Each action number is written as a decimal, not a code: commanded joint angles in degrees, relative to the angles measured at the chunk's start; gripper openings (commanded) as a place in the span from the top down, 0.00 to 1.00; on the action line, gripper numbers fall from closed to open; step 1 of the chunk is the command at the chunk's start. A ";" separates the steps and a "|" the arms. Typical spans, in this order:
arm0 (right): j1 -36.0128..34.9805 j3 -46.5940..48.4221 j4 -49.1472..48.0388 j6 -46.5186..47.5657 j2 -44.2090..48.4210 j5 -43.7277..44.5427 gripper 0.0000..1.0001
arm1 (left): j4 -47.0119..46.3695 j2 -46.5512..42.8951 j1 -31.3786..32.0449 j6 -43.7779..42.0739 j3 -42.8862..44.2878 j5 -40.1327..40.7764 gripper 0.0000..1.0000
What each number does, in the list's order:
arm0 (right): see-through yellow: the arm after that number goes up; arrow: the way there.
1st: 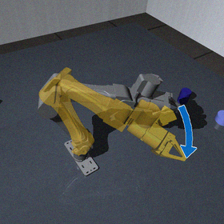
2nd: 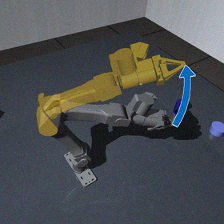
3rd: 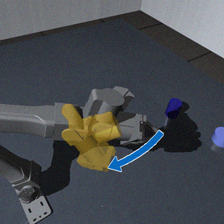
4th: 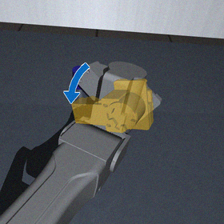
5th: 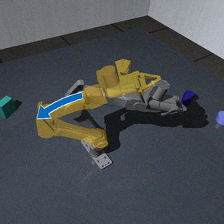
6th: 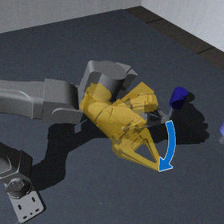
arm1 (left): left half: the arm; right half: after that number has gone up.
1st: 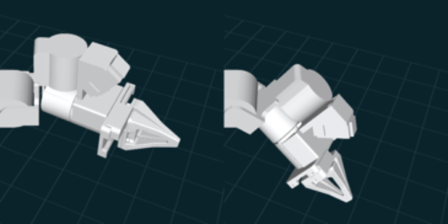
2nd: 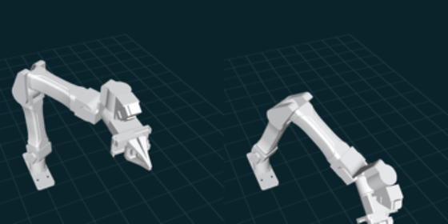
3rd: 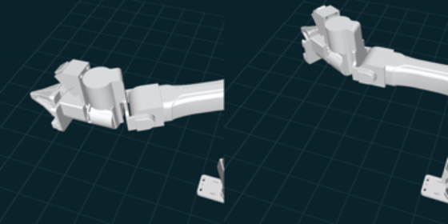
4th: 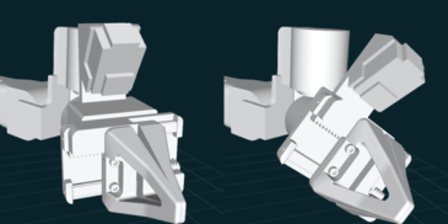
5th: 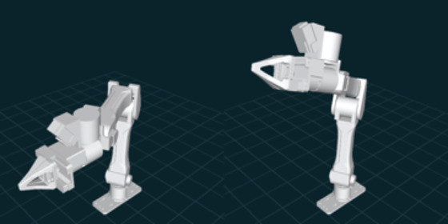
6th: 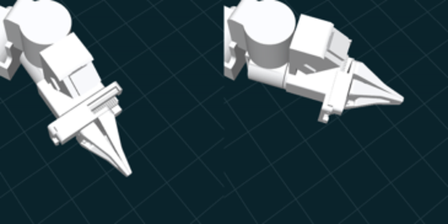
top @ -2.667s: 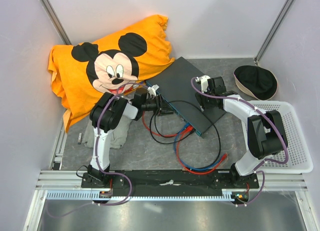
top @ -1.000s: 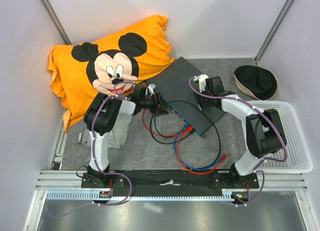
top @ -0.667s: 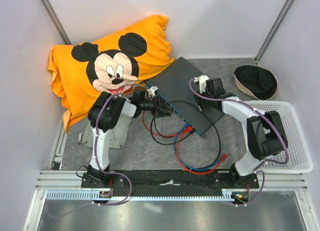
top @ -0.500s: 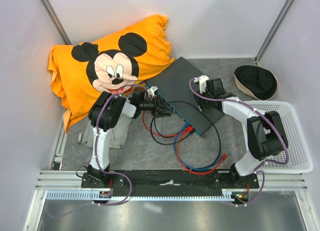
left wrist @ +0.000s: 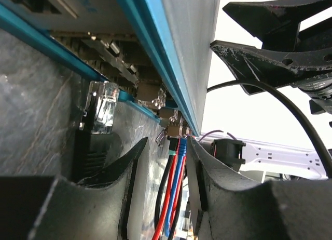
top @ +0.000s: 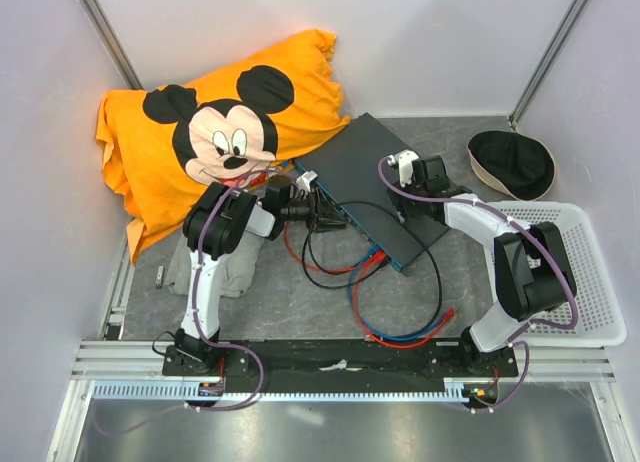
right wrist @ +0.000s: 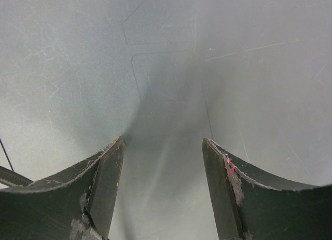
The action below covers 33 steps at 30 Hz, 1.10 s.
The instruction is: Pull the plug from the switch port
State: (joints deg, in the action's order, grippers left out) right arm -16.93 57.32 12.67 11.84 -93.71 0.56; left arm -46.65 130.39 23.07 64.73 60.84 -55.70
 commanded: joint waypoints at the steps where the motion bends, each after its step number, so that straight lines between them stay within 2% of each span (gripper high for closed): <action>1: -0.65 -2.04 10.54 1.26 -3.49 0.50 0.29 | -1.95 2.77 2.07 2.50 3.32 4.99 0.58; 4: -0.56 -1.69 10.62 1.26 -3.58 0.67 0.28 | -1.69 2.33 2.15 3.38 2.80 5.77 0.59; 8: -0.65 -1.60 10.62 1.17 -4.02 0.59 0.28 | -3.35 2.33 2.24 5.67 1.92 6.84 0.73; 10: -0.56 -1.51 10.71 1.26 -4.11 0.67 0.29 | -3.79 2.33 2.24 5.67 2.00 6.49 0.76; 14: -0.65 -1.25 10.71 1.26 -4.20 0.76 0.29 | -5.29 1.63 2.07 5.76 0.78 5.96 0.78; 17: -0.65 -0.90 10.71 1.26 -4.37 0.59 0.28 | -5.90 0.75 1.54 5.67 -0.36 5.78 0.84; 33: -0.65 0.16 10.71 1.26 -5.34 0.23 0.28 | -2.13 -4.70 -3.99 0.22 -8.28 3.15 0.87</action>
State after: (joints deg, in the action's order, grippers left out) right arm -16.93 59.55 14.90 12.25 -95.07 0.95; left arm -51.33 128.01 21.91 69.08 54.98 -52.62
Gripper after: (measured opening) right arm 0.714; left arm 0.193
